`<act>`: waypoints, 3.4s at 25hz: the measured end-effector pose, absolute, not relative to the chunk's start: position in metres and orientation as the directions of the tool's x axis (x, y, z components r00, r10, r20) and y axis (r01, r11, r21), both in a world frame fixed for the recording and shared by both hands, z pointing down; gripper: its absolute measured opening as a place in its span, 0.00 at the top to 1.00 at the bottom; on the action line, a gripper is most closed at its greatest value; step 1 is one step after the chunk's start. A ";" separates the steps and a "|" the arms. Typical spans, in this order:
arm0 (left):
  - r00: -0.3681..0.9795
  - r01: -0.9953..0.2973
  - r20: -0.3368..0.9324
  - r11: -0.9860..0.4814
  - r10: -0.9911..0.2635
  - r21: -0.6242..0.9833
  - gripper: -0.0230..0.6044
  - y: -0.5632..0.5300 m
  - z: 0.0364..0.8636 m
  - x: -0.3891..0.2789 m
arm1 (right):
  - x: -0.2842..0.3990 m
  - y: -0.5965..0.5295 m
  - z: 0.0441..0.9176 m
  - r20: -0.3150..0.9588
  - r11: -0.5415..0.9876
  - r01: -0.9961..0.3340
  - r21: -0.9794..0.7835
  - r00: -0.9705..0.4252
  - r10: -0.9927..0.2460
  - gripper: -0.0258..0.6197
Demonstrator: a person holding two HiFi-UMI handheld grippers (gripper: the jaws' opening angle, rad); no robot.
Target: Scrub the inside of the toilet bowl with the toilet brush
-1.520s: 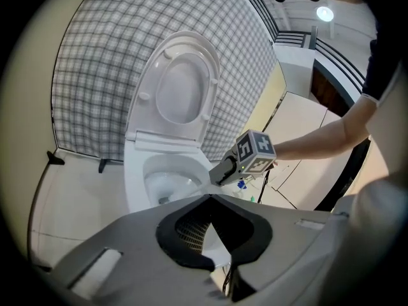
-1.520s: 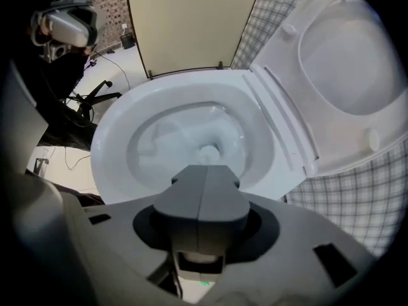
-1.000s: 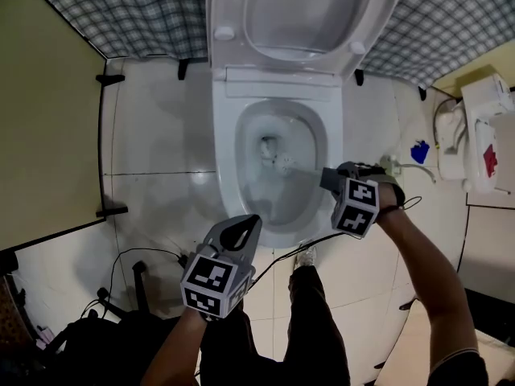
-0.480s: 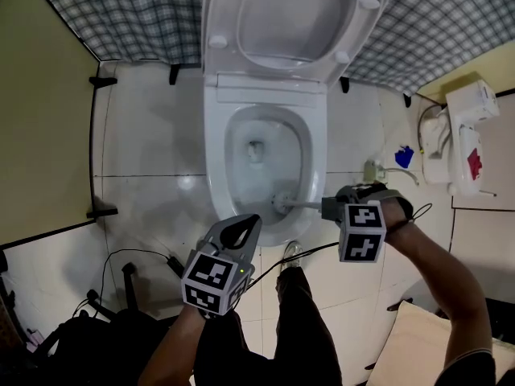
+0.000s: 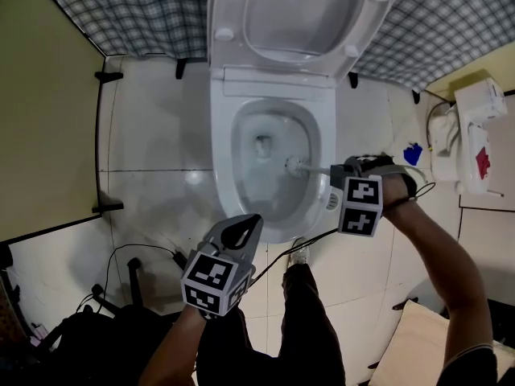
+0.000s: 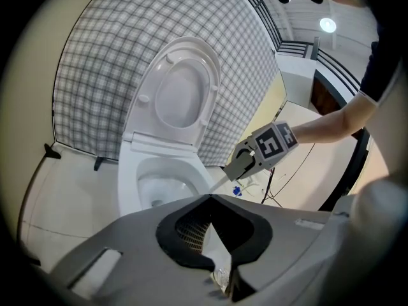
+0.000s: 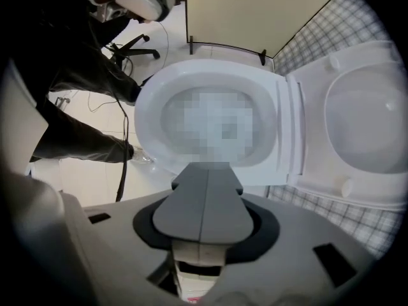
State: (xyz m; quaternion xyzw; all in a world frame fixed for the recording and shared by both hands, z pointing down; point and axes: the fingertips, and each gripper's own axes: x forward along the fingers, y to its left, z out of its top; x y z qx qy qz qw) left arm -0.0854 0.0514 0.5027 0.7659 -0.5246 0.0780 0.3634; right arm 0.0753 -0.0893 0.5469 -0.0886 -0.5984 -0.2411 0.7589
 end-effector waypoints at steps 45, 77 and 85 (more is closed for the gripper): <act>0.426 -0.847 0.480 -0.151 -0.767 0.509 0.95 0.042 0.507 -0.088 | 0.018 -0.169 0.537 0.872 0.724 0.577 0.377 0.041 -0.487 0.69; 0.386 -0.896 0.545 -0.162 -0.744 0.414 0.95 0.027 0.503 -0.089 | -0.021 -0.075 0.541 0.934 0.891 0.329 0.313 -0.275 -0.227 0.69; 0.400 -0.904 0.547 -0.216 -0.735 0.369 0.95 0.003 0.489 -0.070 | 0.058 -0.070 0.495 0.903 0.984 0.001 0.177 -0.398 -0.162 0.69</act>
